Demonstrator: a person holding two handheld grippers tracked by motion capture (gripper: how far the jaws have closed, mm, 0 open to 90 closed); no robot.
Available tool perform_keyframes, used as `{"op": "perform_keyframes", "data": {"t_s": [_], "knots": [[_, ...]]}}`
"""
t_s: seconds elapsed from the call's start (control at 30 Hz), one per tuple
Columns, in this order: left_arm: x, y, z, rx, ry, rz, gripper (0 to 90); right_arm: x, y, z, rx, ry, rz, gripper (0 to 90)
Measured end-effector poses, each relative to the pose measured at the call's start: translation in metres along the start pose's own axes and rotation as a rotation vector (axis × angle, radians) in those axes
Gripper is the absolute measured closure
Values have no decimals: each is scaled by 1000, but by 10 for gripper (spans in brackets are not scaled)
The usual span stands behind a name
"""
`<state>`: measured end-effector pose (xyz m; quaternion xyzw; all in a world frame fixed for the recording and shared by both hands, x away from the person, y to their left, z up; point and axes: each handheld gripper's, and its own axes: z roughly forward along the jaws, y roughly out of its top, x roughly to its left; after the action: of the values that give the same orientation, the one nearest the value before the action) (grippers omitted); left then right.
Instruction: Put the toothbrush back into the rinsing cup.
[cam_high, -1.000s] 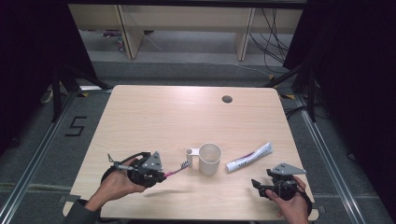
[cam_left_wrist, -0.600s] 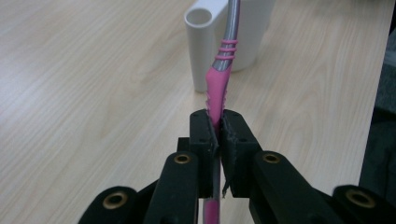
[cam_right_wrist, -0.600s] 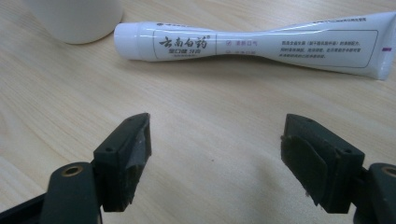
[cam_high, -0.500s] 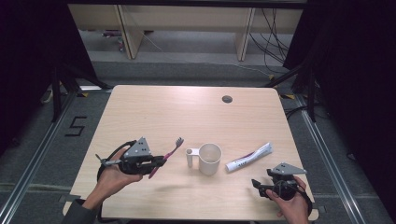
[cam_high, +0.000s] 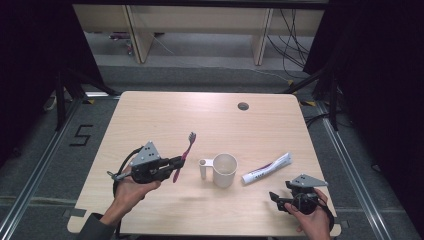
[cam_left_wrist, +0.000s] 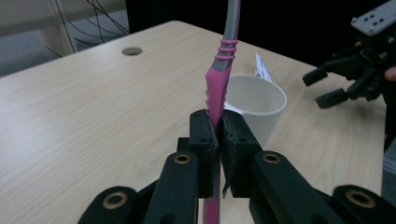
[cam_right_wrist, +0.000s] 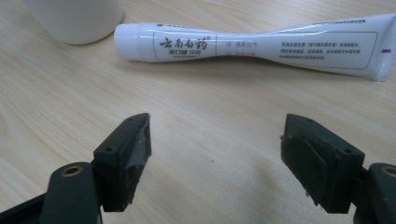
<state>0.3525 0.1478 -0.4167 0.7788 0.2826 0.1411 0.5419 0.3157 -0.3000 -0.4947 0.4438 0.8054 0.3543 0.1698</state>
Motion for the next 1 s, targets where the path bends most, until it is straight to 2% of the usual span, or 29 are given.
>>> {"op": "perform_keyframes", "data": {"t_s": [0.03, 0.1, 0.17, 0.23, 0.27, 0.3, 0.37, 0.43, 0.47, 0.5, 0.53, 0.6, 0.63, 0.77, 0.83, 0.9, 1.0], "knots": [[-1, 1, 1, -9, 9, 4, 829, 0, 0, 0, 1, 0, 0, 254], [-2, 5, 4, -23, 1, 1, 829, 0, -1, 0, -4, -4, -2, 254], [-3, 8, 7, -36, 2, 0, 829, 2, -1, 1, 1, 2, 37, 255], [-2, 12, 9, -62, 3, -2, 829, 3, -1, 0, 11, 5, 50, 254], [-1, 15, 10, -71, -9, -7, 829, 2, -2, 1, -8, -5, 28, 255], [0, 16, 12, -83, -12, -15, 829, 3, -1, 1, -8, 2, 35, 254], [1, 19, 14, -83, -2, -14, 829, 4, -1, 0, 13, 10, 53, 254], [1, 21, 16, -93, -7, -15, 829, 3, -1, -1, 7, -8, 40, 254], [0, 22, 18, -101, -6, -15, 829, 1, 0, -1, 5, -19, 2, 254], [0, 23, 20, -103, -8, -11, 829, 0, 0, -1, 2, -16, 2, 254], [0, 23, 21, -114, -21, -10, 828, 3, -1, 0, 3, -5, 43, 254], [0, 26, 24, -121, -15, -3, 829, 3, -1, 0, 2, -8, 34, 254], [0, 27, 25, -122, -16, 1, 828, 1, 0, -1, 5, -18, 3, 255], [1, 29, 31, -146, -14, -6, 829, 0, 0, 0, -1, -6, -10, 254], [1, 31, 34, -154, -17, -5, 829, 1, 0, -1, 14, -21, 10, 255], [0, 33, 36, -163, -13, 4, 828, 1, 0, 0, -2, -17, 0, 254], [-1, 34, 41, -171, -20, 7, 828, 1, 0, -1, 4, -31, 11, 255]]}}
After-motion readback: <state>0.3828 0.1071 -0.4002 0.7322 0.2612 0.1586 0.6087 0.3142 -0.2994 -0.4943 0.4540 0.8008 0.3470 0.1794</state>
